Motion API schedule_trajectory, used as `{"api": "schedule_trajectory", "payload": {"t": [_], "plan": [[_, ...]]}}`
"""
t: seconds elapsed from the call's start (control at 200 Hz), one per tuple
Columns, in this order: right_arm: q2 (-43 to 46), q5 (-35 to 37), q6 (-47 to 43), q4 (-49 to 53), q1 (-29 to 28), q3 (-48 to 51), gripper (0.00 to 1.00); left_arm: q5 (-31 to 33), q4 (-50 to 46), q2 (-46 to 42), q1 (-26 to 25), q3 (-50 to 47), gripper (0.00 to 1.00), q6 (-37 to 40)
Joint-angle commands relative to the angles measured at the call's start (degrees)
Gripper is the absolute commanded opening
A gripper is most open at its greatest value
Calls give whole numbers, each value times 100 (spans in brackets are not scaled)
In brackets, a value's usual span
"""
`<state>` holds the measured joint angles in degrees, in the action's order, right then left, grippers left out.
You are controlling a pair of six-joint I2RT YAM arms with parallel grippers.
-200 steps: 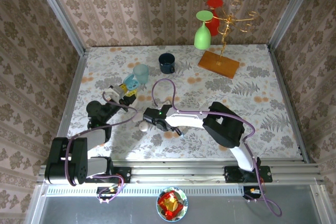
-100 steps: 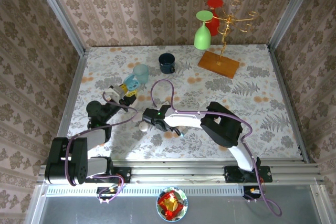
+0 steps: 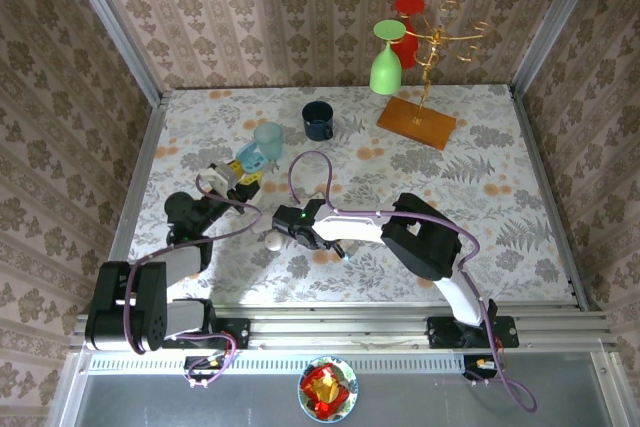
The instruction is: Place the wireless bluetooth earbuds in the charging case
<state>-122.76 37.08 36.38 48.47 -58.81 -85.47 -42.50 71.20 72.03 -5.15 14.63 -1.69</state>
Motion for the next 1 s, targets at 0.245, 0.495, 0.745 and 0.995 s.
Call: {"api": "schedule_trajectory", "payload": {"t": [0.245, 0.495, 0.745, 0.995], "plan": [[989, -294, -454, -1047, 91, 805, 20, -467, 226, 178, -78, 56, 24, 99], [2541, -1085, -1100, -2816, 441, 2163, 19, -557, 222, 354, -466, 83, 24, 110], [4350, -2762, -1522, -4547, 1128, 3582, 17, -670, 223, 695, -1192, 283, 24, 125], [5840, -4694, -1736, -5150, 1879, 4265, 15, -1082, 246, 1105, -1779, 774, 24, 24]]}}
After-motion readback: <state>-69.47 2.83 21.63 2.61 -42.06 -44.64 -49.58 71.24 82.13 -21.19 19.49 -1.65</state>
